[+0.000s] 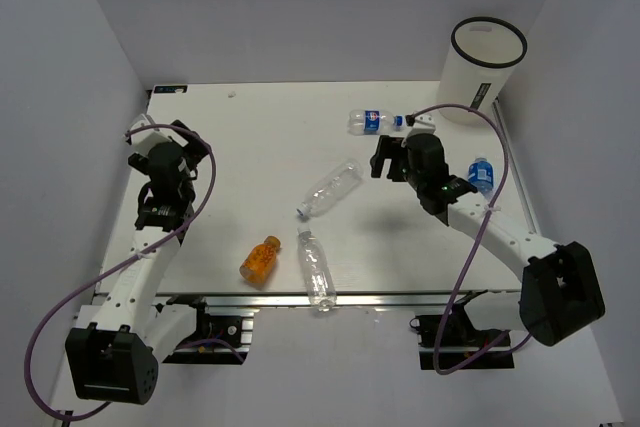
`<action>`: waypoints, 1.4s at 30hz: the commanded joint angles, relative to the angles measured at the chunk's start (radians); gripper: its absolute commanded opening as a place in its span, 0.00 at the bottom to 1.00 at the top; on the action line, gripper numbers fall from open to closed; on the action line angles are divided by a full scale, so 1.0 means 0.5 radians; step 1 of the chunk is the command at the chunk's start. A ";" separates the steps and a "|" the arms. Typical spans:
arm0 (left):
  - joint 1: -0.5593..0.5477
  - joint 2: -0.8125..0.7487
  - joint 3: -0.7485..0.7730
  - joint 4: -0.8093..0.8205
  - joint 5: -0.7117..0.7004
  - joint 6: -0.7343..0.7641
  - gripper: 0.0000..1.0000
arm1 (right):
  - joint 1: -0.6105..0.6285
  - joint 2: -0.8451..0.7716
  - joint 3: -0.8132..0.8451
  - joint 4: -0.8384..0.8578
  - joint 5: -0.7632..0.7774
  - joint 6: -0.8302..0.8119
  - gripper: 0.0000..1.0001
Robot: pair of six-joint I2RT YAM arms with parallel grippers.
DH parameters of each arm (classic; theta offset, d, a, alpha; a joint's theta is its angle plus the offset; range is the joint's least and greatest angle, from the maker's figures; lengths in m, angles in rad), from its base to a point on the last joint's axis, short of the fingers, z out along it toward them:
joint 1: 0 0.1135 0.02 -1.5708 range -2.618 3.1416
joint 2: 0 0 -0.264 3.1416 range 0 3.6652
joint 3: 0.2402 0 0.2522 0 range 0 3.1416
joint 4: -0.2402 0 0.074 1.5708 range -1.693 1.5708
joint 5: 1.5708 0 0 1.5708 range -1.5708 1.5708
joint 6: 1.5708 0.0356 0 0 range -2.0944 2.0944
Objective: Put the plastic bottles in the bin
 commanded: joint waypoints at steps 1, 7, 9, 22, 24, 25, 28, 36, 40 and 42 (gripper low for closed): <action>-0.003 -0.033 0.038 0.076 0.129 -0.006 0.98 | 0.001 -0.121 -0.004 0.196 0.037 -0.062 0.89; 0.000 -0.009 0.037 0.300 0.208 0.018 0.98 | -0.002 -0.152 0.048 0.160 0.266 -0.117 0.89; 0.000 0.001 0.007 0.367 0.291 0.048 0.98 | -0.023 -0.198 0.064 0.047 0.477 -0.151 0.89; 0.000 0.258 -0.064 0.502 0.254 0.049 0.98 | -1.259 -0.205 0.036 -0.580 0.169 -0.099 0.89; 0.000 0.289 -0.058 0.503 0.309 0.079 0.98 | -1.385 -0.043 0.051 -0.558 0.101 -0.129 0.89; 0.003 0.307 -0.045 0.487 0.334 0.092 0.98 | -1.416 0.022 0.070 -0.564 0.077 -0.132 0.89; 0.003 0.329 -0.042 0.450 0.291 0.098 0.98 | -1.456 0.243 0.073 -0.418 -0.064 -0.200 0.89; 0.000 0.350 -0.015 0.389 0.163 0.076 0.98 | -1.438 0.646 0.098 -0.154 -0.423 -0.258 0.56; 0.000 0.350 -0.027 0.416 0.169 0.067 0.98 | -1.346 0.404 0.152 -0.181 -0.607 -0.310 0.31; 0.000 0.360 -0.036 0.426 0.172 0.064 0.98 | -1.254 0.233 0.208 -0.172 -0.806 -0.353 0.20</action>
